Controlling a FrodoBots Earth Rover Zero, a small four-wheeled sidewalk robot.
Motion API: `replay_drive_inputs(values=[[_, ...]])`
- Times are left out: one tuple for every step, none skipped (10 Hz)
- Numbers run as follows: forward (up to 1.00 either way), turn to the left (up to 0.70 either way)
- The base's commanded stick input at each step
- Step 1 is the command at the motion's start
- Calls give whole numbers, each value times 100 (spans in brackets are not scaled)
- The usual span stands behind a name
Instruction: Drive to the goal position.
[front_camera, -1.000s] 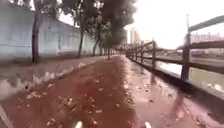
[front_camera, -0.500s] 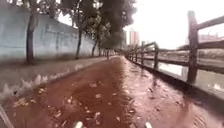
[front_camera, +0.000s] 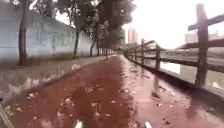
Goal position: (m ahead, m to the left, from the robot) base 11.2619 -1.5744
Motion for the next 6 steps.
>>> replay_drive_inputs(values=[[50,0],[50,0],[50,0],[50,0],[50,0],[50,0]])
